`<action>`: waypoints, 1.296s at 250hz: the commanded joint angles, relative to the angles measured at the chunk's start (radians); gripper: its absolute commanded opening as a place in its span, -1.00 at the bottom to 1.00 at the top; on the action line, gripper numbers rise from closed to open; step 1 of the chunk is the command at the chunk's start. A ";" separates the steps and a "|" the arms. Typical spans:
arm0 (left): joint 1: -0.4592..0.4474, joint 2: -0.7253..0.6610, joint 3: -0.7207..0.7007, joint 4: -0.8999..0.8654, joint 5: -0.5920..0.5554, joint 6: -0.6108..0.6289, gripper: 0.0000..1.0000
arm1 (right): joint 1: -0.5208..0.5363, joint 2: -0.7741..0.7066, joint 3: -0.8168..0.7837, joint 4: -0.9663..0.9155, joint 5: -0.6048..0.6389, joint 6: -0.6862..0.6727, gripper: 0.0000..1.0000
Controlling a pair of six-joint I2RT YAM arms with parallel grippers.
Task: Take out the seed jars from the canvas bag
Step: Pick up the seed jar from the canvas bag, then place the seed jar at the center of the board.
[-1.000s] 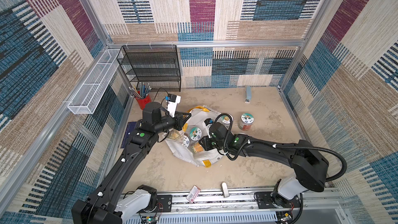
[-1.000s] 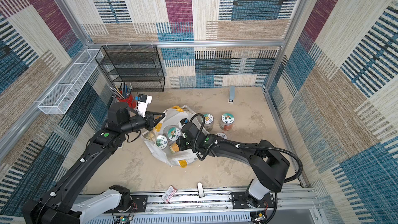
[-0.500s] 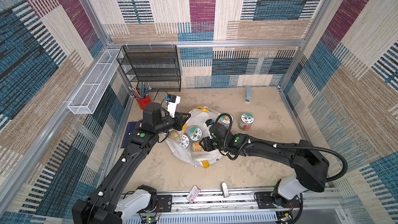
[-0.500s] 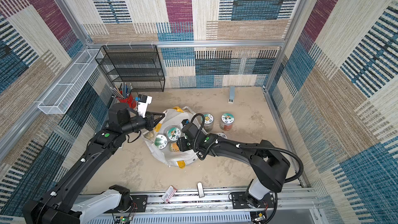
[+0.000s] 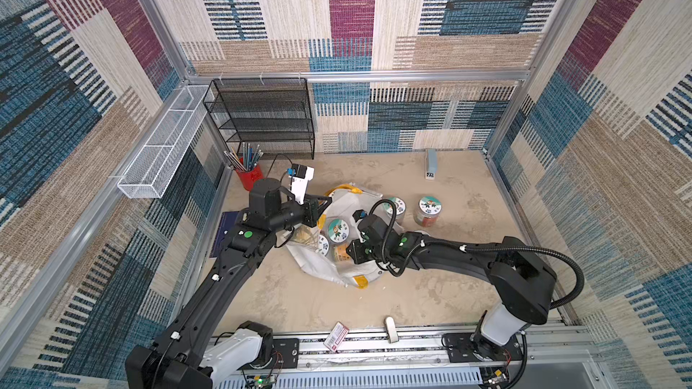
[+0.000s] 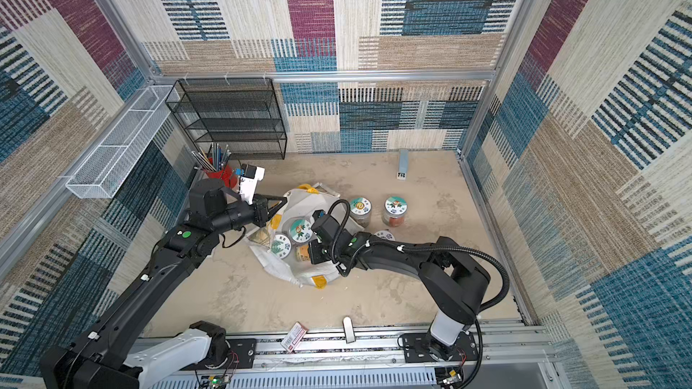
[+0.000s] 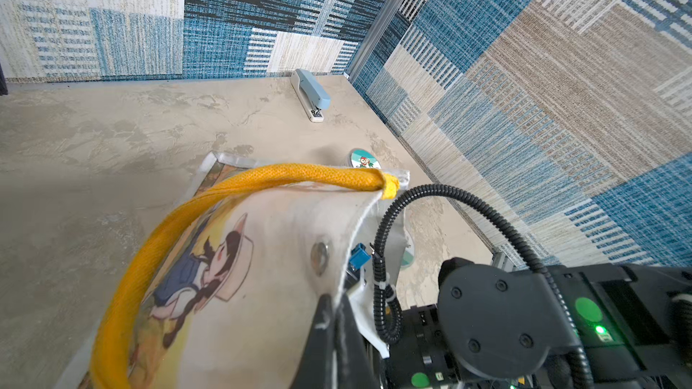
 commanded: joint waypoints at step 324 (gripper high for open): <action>0.003 0.081 -0.008 0.052 -0.240 -0.093 -1.00 | 0.001 -0.450 0.338 -0.767 0.449 -0.167 -0.67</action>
